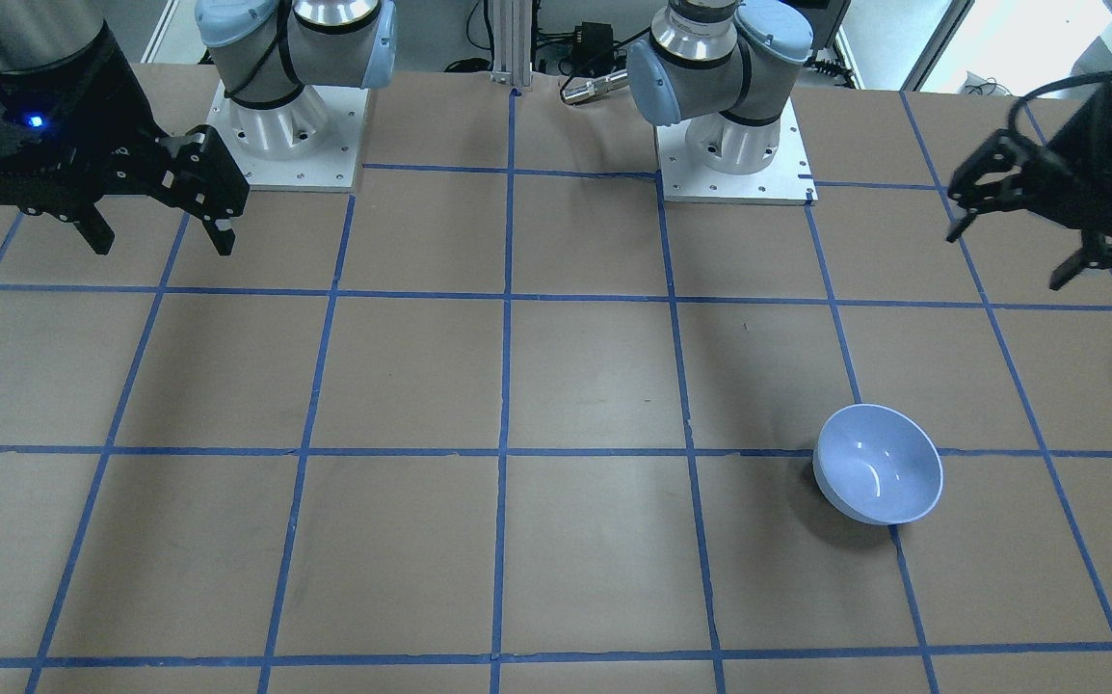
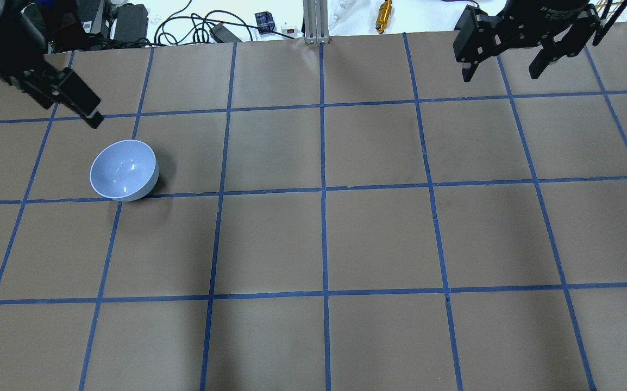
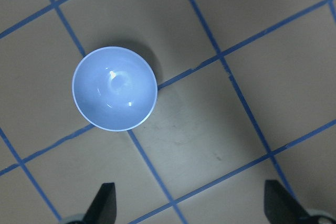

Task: Stack green bowl on blue bowl
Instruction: 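Move the left gripper over the light blue bowl, then swing the left gripper toward the robot and grasp the pale green bowl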

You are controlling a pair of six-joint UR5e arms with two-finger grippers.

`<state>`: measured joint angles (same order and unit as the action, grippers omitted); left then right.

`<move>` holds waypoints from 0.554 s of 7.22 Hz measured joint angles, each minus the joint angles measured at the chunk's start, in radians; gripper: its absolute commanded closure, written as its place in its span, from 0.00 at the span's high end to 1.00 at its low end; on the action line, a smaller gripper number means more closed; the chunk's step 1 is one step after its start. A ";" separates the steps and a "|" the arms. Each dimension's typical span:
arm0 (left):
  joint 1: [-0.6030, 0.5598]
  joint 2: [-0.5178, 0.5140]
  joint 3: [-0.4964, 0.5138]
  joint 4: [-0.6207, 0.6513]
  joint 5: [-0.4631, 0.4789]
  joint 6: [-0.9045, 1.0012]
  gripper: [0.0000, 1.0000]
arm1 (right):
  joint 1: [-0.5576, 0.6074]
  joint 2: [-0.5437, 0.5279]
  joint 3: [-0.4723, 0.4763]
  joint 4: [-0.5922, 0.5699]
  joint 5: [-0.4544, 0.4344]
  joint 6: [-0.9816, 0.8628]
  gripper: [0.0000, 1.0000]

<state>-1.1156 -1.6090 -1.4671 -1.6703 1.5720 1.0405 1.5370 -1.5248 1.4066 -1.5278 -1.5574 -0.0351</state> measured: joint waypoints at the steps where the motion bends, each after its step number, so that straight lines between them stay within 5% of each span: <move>1: 0.125 -0.038 -0.004 0.023 0.007 0.218 1.00 | 0.000 0.000 0.000 0.000 -0.001 0.000 1.00; 4: 0.359 -0.249 0.006 0.248 0.078 0.794 1.00 | 0.000 -0.001 0.000 0.000 -0.001 0.000 1.00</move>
<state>-0.7567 -1.8584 -1.4607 -1.4225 1.6502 1.8340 1.5371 -1.5260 1.4067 -1.5278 -1.5585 -0.0353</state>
